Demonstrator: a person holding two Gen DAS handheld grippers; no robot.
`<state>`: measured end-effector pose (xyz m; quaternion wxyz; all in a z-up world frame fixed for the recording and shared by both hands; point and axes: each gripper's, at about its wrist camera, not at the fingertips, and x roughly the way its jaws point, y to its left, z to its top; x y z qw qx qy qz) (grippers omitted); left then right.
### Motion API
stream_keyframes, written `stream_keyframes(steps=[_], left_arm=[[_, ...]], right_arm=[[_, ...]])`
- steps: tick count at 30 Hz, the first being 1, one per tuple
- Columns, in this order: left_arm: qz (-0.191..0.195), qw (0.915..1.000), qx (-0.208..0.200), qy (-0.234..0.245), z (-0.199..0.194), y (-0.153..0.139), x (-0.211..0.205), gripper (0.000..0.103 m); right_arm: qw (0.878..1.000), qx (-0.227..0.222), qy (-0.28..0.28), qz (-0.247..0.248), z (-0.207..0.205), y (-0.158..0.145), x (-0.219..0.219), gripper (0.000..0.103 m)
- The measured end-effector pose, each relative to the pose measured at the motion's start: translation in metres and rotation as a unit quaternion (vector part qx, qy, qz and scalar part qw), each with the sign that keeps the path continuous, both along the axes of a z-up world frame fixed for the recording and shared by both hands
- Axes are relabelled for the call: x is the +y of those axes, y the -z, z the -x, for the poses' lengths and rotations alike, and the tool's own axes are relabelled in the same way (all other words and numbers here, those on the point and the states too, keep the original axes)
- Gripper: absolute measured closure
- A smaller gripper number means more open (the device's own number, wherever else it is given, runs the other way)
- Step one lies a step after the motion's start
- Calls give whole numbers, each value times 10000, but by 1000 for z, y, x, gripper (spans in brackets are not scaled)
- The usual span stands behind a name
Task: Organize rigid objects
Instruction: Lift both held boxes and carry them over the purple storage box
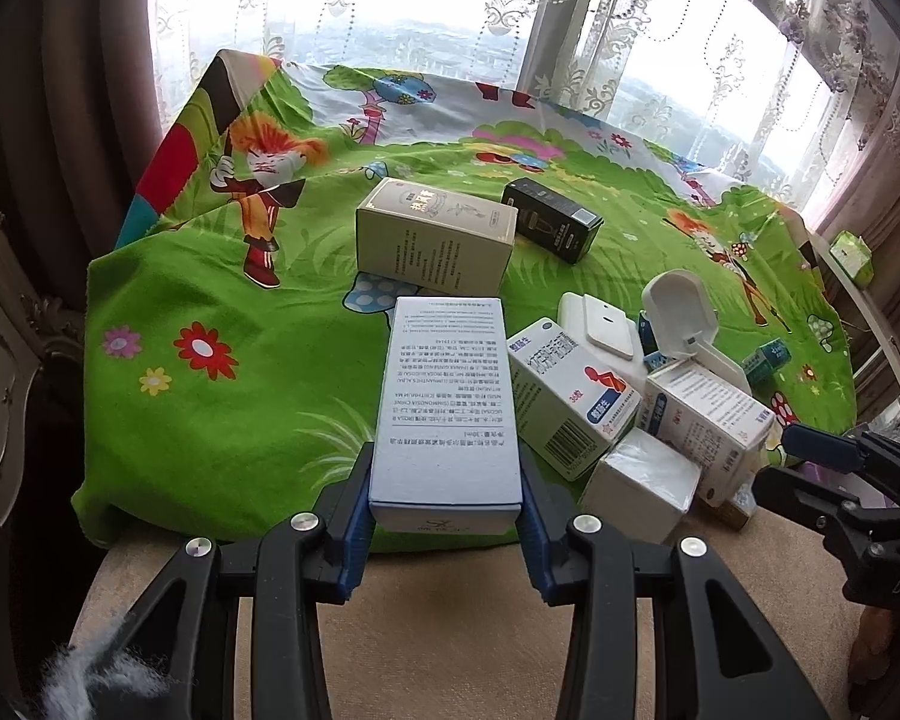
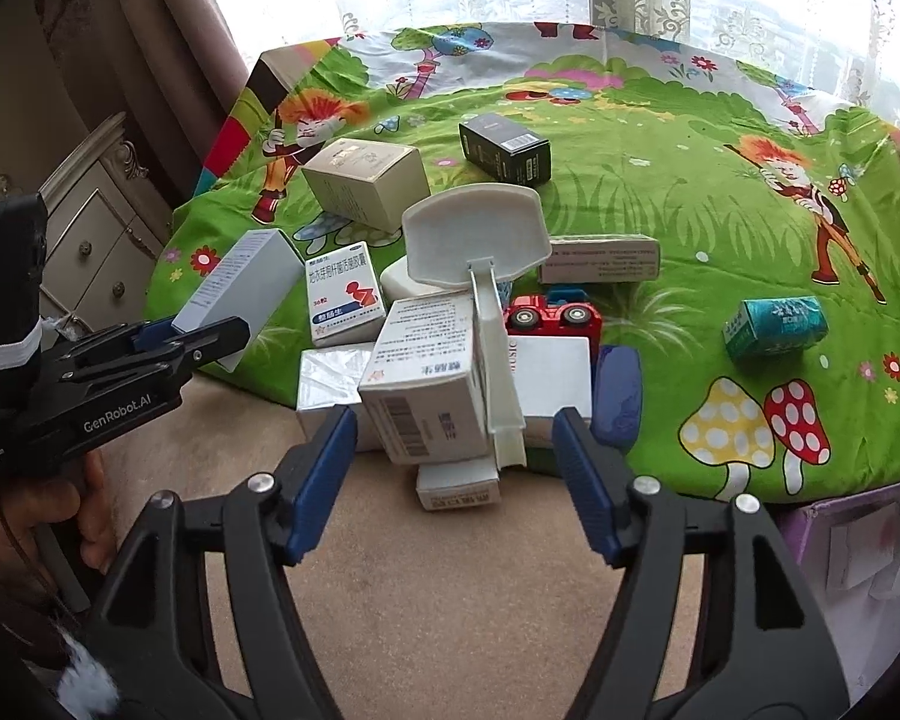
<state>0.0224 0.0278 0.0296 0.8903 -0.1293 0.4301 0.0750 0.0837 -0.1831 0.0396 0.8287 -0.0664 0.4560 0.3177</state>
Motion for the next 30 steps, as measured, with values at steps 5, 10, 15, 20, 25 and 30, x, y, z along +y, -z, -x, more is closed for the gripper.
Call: stream_keyframes(steps=[5, 10, 15, 20, 25, 30], left_arm=[[28, 10000, -16, 10, 0, 1, -1, 60], [112, 9999, -36, -17, 1, 1, 2, 60], [119, 9999, -65, -15, 2, 1, 1, 60], [115, 9999, -103, -12, 5, -1, -3, 60], [96, 9999, -123, 14, 7, -3, -10, 60], [90, 9998, -156, 41, 11, -6, -15, 60]], right_arm=[[9994, -282, -201, 23, 7, -11, 8, 32], [9993, -156, -350, -8, -1, -5, 24, 32], [9991, -204, -334, 170, -14, -1, 32, 32], [9979, -324, -367, 415, -17, 3, 41, 41], [9958, -468, -457, 640, -12, 4, 47, 44], [9954, -399, -559, 675, -4, 9, 45, 57]])
